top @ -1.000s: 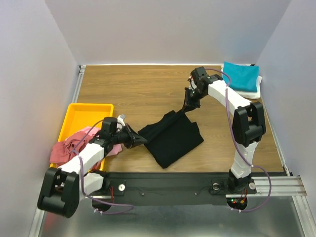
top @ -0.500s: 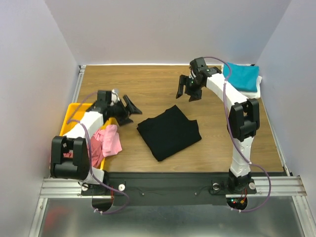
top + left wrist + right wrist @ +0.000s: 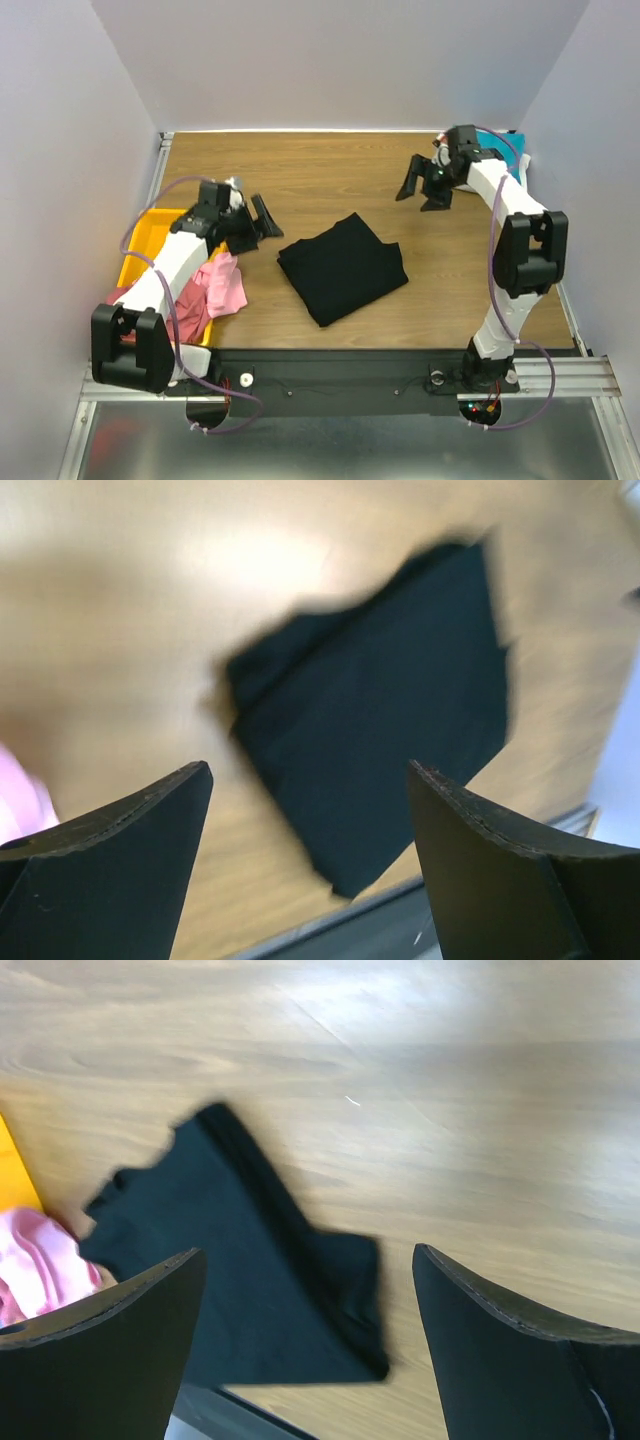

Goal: Fold and stack the t-shirts
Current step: Fold the tshirt, then neatly place the folded tshirt to the corner

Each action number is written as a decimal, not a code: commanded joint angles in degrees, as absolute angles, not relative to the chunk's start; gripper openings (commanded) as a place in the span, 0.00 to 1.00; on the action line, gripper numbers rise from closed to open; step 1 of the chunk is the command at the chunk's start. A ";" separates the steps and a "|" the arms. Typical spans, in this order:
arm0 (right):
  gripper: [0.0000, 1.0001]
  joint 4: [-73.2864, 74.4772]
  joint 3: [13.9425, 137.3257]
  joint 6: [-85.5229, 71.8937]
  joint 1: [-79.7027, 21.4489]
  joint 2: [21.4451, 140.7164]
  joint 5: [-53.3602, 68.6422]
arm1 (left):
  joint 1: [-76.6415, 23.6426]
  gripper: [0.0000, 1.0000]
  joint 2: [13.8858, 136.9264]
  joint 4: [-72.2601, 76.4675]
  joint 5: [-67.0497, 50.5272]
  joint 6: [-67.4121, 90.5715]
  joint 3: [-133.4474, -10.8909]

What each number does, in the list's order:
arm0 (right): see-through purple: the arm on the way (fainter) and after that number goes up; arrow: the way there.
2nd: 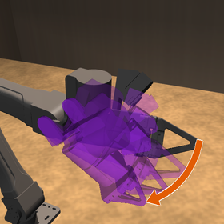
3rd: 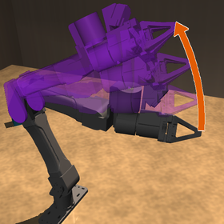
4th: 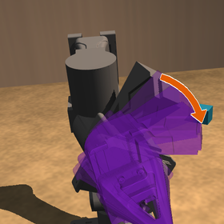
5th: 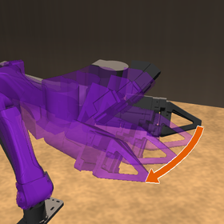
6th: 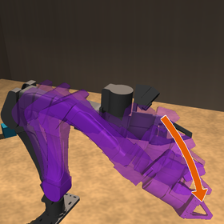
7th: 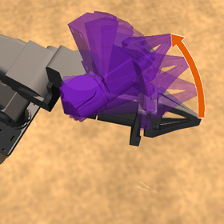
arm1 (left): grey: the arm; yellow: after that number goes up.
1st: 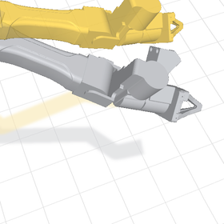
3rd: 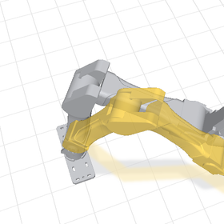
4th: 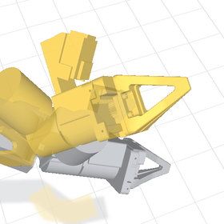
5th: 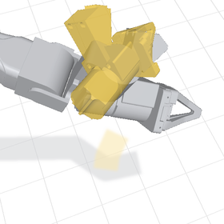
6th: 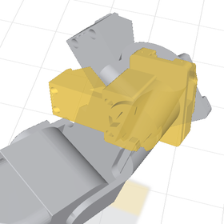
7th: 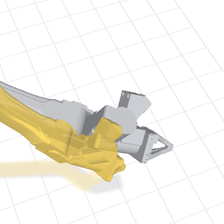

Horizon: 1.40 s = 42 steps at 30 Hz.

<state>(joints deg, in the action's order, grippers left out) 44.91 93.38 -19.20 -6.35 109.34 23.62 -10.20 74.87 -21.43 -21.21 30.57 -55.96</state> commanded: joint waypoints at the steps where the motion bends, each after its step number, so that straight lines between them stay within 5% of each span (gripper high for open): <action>1: 0.89 37.89 85.20 -12.58 -3.69 102.66 32.51 | -11.86 0.90 69.54 -21.55 -20.47 32.77 -45.39; 28: 0.89 28.04 62.76 -8.79 -4.92 102.48 40.17 | -24.61 0.93 79.97 -5.27 -21.01 42.54 -37.00; 42: 0.88 27.78 59.50 -9.67 -15.55 104.68 42.45 | -27.15 0.85 90.79 -0.27 -24.17 42.62 -39.46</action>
